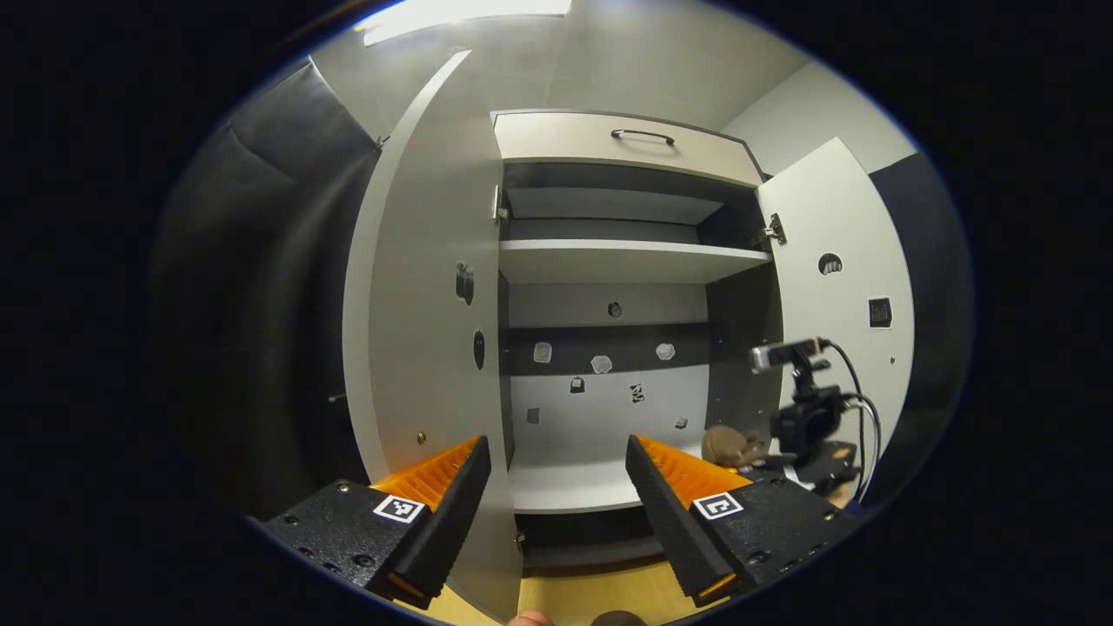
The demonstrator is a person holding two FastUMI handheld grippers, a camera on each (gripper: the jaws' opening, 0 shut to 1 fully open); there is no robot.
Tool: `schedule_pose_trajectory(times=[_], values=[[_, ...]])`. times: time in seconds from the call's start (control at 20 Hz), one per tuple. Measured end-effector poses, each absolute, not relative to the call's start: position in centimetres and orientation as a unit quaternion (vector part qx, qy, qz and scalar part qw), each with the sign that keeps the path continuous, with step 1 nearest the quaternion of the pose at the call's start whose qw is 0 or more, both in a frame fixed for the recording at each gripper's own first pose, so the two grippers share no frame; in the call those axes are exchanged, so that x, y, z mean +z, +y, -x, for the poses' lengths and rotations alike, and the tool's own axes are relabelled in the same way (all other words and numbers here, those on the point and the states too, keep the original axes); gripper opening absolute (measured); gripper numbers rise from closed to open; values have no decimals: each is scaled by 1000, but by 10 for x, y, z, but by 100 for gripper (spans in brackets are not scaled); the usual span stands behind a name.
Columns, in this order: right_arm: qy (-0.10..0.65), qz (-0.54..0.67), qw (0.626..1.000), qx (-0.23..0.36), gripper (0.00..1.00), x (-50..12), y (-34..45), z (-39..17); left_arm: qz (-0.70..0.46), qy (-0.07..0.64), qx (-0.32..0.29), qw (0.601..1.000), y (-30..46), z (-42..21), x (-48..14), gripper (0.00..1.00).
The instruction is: Grab one shoe with the right hand and put it into the shoe cabinet, grab the other shoe with the left hand and put it into the shoe cabinet; then close the right door with the right hand and the left door with the left hand.
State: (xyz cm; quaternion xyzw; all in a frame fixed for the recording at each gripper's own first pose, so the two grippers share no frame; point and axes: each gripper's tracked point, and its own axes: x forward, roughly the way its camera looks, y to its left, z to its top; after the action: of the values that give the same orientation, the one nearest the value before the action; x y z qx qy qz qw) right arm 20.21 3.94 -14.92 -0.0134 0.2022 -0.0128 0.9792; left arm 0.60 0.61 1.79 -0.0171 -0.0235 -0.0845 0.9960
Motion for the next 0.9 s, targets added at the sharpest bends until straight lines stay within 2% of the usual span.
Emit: schedule_pose_trajectory(times=[0.2,0.5,0.8,0.85,0.9], values=[[182,25,983,-8,1,-119,40,-269,21,-22,-81,996,6,-7,18,96],[212,22,977,-21,1,-152,31,-332,25,-22,-76,997,8,-7,19,96],[251,15,967,-41,2,-183,13,-359,22,-17,-66,997,9,-8,17,96],[262,9,964,-45,3,-190,12,-361,21,-16,-65,998,9,-7,16,96],[270,5,962,-44,9,-195,11,-361,21,-16,-63,998,10,-8,16,96]])
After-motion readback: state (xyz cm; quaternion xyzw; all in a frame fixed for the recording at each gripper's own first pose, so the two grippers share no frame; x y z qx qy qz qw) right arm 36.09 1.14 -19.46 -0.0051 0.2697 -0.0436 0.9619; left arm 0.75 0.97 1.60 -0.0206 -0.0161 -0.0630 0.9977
